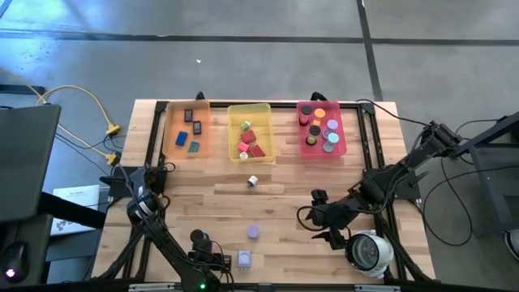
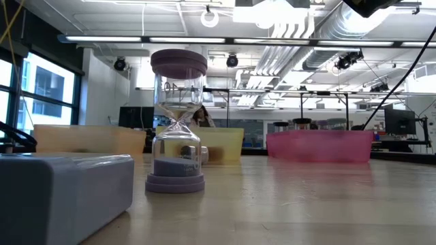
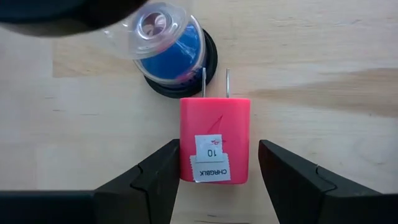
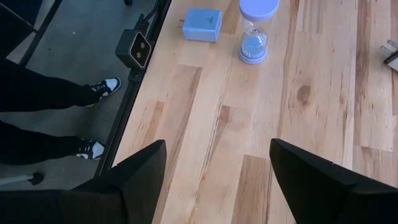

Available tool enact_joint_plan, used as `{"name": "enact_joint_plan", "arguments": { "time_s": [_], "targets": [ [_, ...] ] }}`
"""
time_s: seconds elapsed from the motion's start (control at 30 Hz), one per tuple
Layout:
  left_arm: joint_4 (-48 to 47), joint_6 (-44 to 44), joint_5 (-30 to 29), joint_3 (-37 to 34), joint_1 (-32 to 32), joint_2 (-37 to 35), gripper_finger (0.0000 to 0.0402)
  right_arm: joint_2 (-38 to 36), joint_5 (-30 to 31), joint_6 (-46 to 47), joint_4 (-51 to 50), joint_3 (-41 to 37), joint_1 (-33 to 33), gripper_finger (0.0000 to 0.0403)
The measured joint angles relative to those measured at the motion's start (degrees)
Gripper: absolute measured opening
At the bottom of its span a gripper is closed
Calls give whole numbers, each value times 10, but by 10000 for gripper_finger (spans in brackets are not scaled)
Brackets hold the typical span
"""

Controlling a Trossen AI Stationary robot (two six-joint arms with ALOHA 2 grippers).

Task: Pick & Place Office items
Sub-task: Put the pink charger adapter into the yellow bin

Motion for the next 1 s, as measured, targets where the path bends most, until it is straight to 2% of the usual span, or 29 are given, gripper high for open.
{"name": "enact_joint_plan", "arguments": {
  "time_s": [0.17,0.4,1.0],
  "targets": [
    [5,5,1,0,7,0,201,0,0,0,0,0,0,277],
    [21,41,3,0,24,0,146,0,0,0,0,0,0,277],
    [44,52,4,19,25,0,145,0,0,0,0,0,0,277]
  ]
}}
